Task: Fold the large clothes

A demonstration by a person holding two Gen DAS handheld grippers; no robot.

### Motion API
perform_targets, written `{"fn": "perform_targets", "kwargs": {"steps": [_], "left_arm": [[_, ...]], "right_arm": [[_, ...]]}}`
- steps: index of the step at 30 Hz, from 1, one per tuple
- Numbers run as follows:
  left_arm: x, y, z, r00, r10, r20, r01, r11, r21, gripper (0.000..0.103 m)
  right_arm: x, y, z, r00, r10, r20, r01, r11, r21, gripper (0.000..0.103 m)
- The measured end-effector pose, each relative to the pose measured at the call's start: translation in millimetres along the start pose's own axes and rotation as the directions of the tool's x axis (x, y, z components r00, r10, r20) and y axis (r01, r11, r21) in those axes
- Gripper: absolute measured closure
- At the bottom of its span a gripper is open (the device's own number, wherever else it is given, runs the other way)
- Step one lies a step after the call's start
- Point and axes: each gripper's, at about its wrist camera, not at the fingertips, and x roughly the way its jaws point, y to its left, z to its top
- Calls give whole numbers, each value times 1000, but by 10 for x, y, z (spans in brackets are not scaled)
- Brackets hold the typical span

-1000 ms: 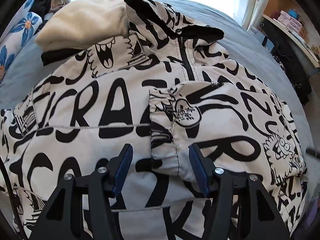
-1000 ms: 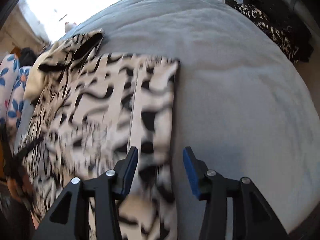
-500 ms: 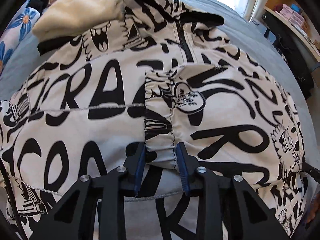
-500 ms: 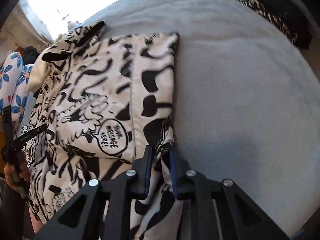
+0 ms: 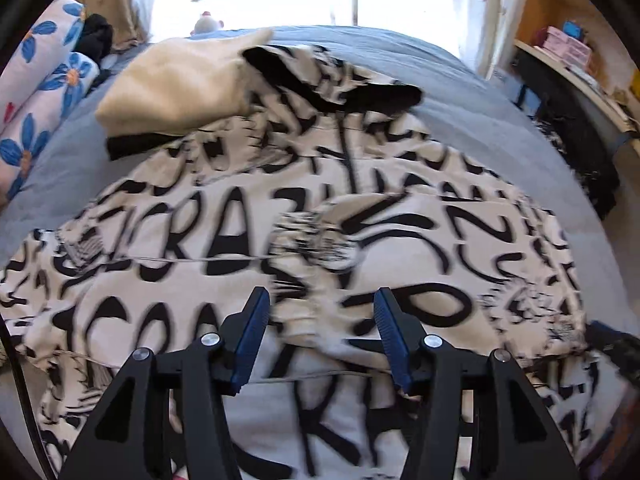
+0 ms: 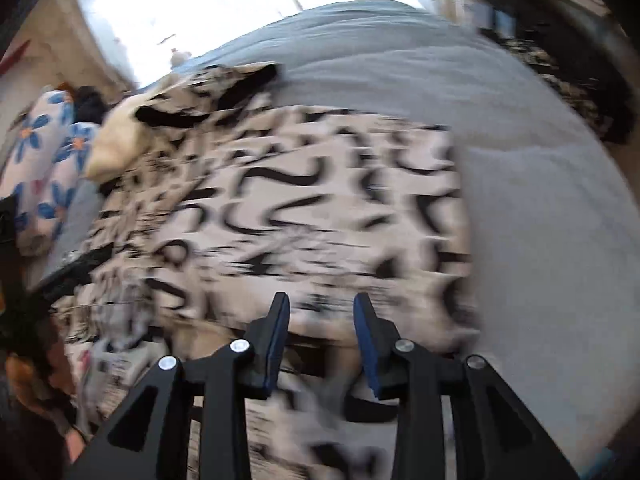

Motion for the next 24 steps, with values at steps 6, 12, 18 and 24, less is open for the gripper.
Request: {"fn": "perform_targets", "kwargs": {"steps": [6,12,18,24], "left_arm": [[197,-391,-85,996,-57,-68,59,998,31,50],[552,-498,-252,988,-7,-153,18,998,68,48],[584,-372,-277,989,-5,-145,16,997,71,33],[559,-374,-308,991,2,-130,9,996,83,33]], "right_arm": [[312,491,24,997,80,-13,-80,995,-61,70],[677,318,-46,993,4,-115,-6,1000,-21,72],[455,-307,-79,989,-136,-53,141,986,92,74],[308,-698,-171,999,-23,-37,32,964,263,86]]}}
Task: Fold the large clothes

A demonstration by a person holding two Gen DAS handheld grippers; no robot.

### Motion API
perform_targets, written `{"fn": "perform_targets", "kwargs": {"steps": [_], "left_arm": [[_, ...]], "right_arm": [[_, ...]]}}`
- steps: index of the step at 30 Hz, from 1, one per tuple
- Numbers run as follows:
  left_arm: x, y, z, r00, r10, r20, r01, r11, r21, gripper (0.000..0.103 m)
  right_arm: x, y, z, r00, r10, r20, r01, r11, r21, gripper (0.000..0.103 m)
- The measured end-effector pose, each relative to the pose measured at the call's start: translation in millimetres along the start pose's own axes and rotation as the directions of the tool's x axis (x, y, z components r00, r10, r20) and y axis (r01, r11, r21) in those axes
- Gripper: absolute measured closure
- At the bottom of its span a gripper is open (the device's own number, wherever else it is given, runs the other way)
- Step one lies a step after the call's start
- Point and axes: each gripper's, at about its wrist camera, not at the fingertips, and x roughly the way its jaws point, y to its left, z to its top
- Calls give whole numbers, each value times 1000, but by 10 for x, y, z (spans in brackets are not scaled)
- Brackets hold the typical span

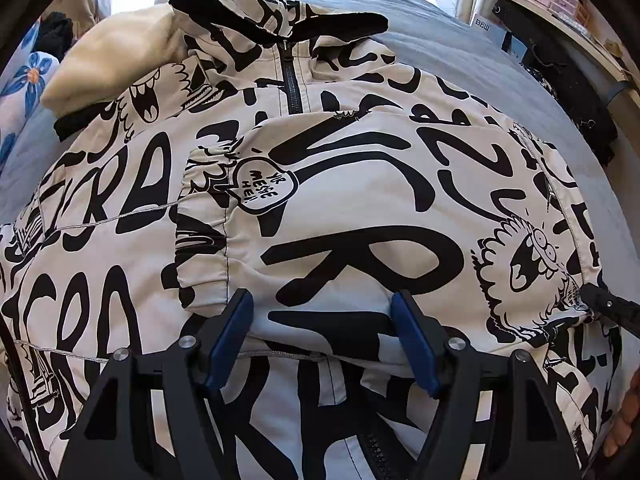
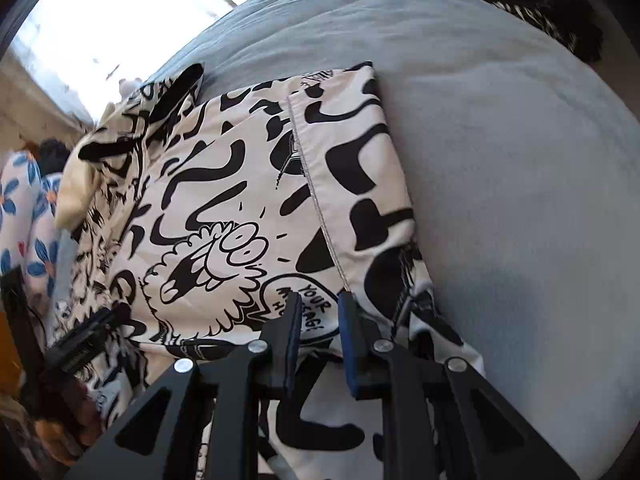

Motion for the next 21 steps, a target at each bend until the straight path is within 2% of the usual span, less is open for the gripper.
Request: {"fn": "perform_targets", "kwargs": {"steps": [7,12,21], "left_arm": [[-6,-1,10,1000,2,-3,-2,1000,-4,33],[-5,4,12,1000,4,-2,-4,1000,-2,33],[-9,-4,13,1000,6,-3,-6,1000,-3,32]], "right_arm": [[63,212,-89,990,-137,25,139,987,-76,82],[76,261,-96,991,-130,28,132,989,-70,72],[107,370,-126,982,-182,40,186,976,-114,68]]}}
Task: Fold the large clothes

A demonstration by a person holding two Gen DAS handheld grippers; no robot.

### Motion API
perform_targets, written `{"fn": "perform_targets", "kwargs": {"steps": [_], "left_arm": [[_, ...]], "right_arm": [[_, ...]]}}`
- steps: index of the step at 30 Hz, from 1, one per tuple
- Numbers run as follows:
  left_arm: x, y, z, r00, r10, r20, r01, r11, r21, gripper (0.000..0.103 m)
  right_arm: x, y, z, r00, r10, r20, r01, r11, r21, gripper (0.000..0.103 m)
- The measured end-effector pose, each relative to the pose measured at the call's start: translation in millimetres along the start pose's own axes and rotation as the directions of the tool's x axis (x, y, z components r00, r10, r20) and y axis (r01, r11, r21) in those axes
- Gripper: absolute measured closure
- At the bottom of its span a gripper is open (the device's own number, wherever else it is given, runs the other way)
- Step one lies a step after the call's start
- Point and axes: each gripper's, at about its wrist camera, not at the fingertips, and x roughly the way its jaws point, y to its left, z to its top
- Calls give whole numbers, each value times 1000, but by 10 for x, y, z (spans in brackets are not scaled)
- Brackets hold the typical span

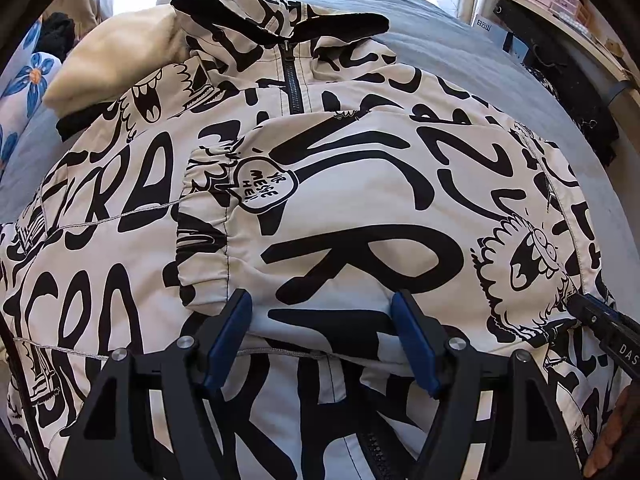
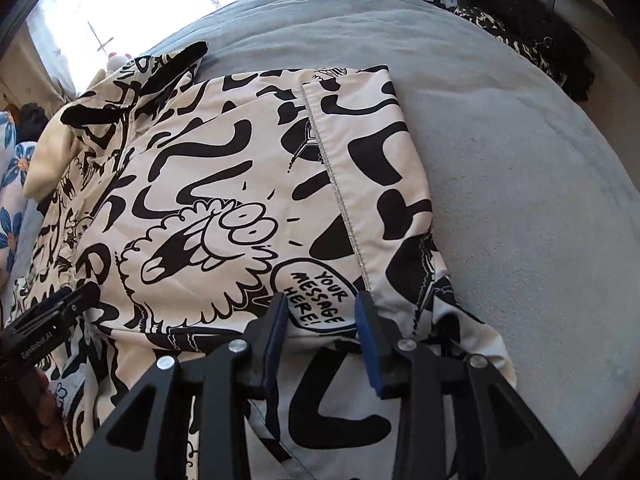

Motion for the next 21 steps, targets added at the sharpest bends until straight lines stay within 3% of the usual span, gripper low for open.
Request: {"fn": "perform_targets", "kwargs": {"steps": [12,21], "left_arm": [[-469,41,-126,997,24,68,-24,1000,9,32],[-864,127,-410,996,12,87,-14,1000,25,32]], "right_arm": [[-160,98,-7,1000,-18,-24,18,1000,-2,68],[-437,298,-277,1000,13,-17,-14,999,-50,68]]}}
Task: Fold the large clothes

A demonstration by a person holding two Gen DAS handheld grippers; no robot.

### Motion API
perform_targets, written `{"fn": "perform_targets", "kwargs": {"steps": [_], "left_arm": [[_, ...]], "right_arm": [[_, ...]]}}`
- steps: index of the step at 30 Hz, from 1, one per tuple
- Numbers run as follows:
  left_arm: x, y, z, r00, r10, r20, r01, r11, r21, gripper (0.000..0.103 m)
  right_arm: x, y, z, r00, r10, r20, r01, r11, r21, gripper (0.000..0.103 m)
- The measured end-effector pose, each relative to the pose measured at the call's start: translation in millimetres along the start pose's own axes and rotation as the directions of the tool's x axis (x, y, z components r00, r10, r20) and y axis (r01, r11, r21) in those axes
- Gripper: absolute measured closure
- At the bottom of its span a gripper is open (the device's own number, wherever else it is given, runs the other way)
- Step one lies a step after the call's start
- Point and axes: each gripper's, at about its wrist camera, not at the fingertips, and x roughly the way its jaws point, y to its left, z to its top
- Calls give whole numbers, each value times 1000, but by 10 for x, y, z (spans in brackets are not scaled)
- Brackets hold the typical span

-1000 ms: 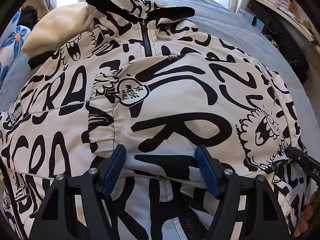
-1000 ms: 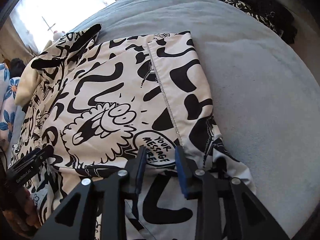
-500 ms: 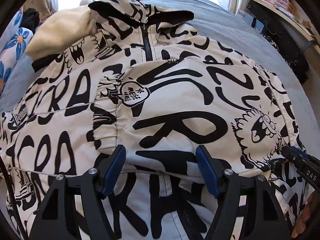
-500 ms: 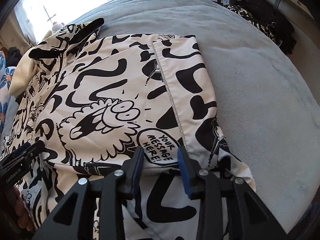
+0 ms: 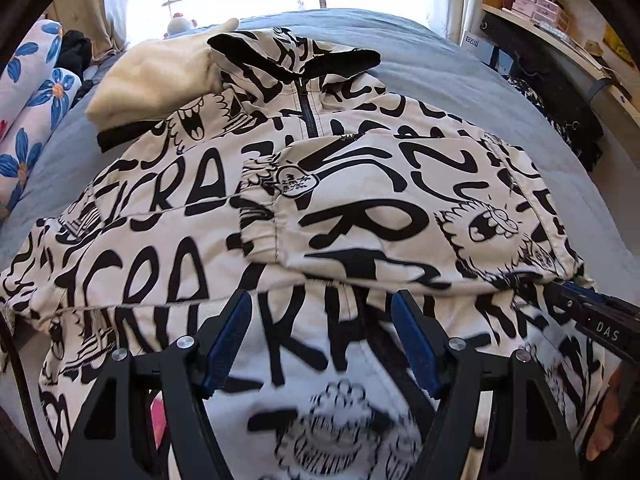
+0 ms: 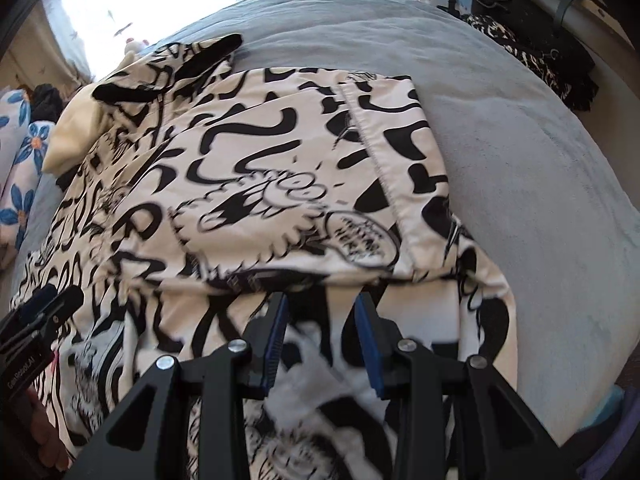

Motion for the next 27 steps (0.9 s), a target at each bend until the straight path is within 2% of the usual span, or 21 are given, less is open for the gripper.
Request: {"fn": "perform_targets", "kwargs": {"steps": [6,13,19,27], "left_arm": [[-281,91,-144,1000,1,23,-1,1000,18,32],[-617,303,-379,998,50,48,-54,993,102,32],[-936,725,-546,988,129,82,-138,983,120,32],[-1288,1602,-694,968,220,122,-225,974,25,29]], "right_arm": [[-158,212,-174,1000,6,5,-6,998,-60,68],[-380,469,-290,999,13,42,-8,993,-118,68],[-484,788,-333,998,23,58,-13,986,-167,68],[-548,1426,-408,995,55,86,-31,964,-265,68]]}}
